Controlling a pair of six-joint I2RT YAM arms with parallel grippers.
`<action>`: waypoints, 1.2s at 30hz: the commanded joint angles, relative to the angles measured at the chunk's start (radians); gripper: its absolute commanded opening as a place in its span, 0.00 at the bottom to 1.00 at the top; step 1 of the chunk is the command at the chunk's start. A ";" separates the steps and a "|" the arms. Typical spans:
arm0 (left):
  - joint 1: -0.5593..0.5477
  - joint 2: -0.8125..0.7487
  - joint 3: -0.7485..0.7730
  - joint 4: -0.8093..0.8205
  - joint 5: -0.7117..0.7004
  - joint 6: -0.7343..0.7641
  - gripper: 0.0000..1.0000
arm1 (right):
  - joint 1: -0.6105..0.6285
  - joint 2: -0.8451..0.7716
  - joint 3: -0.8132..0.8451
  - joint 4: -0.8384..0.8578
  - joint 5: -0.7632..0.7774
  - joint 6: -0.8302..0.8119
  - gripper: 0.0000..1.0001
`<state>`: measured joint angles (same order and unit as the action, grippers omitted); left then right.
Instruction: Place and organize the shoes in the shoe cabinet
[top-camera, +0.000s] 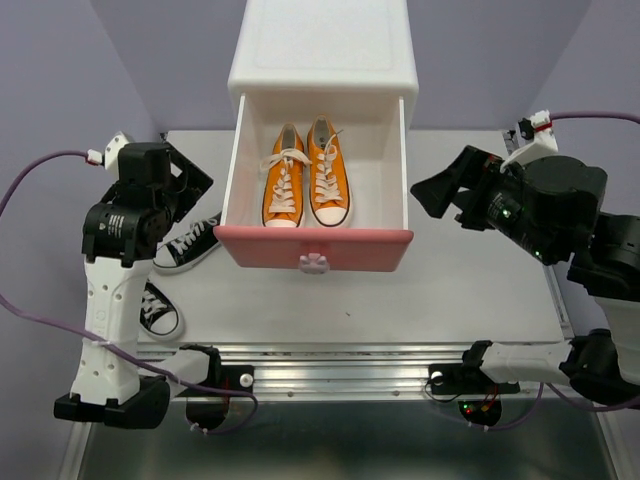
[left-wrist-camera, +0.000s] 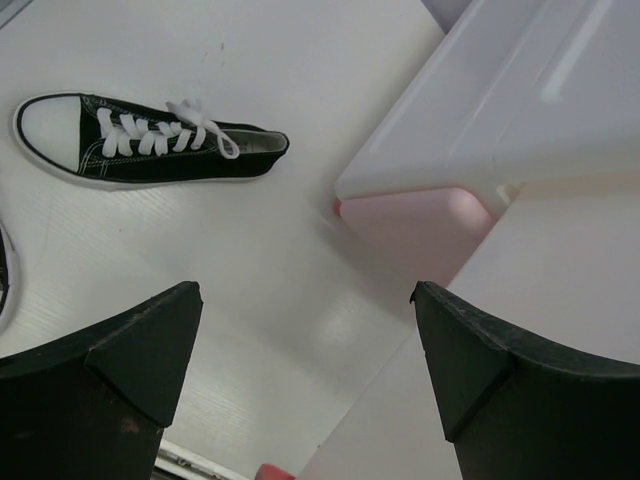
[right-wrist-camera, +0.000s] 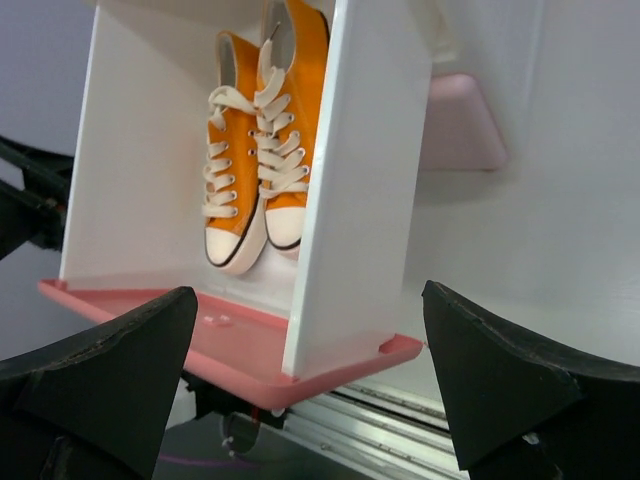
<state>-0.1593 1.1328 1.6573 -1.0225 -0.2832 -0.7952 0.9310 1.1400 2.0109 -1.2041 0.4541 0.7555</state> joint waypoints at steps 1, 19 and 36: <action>0.006 -0.089 0.021 -0.099 0.030 0.042 0.99 | 0.008 0.093 0.070 0.099 0.159 -0.102 1.00; 0.006 0.010 0.591 0.050 0.104 0.077 0.99 | -0.225 0.719 0.617 0.814 0.025 -0.455 1.00; -0.313 0.155 0.570 0.305 0.190 0.183 0.99 | -0.419 0.880 0.517 0.776 -0.152 -0.375 1.00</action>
<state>-0.2379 1.2385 2.1986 -0.7990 0.0692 -0.6853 0.5068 1.9823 2.5393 -0.3389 0.3378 0.3885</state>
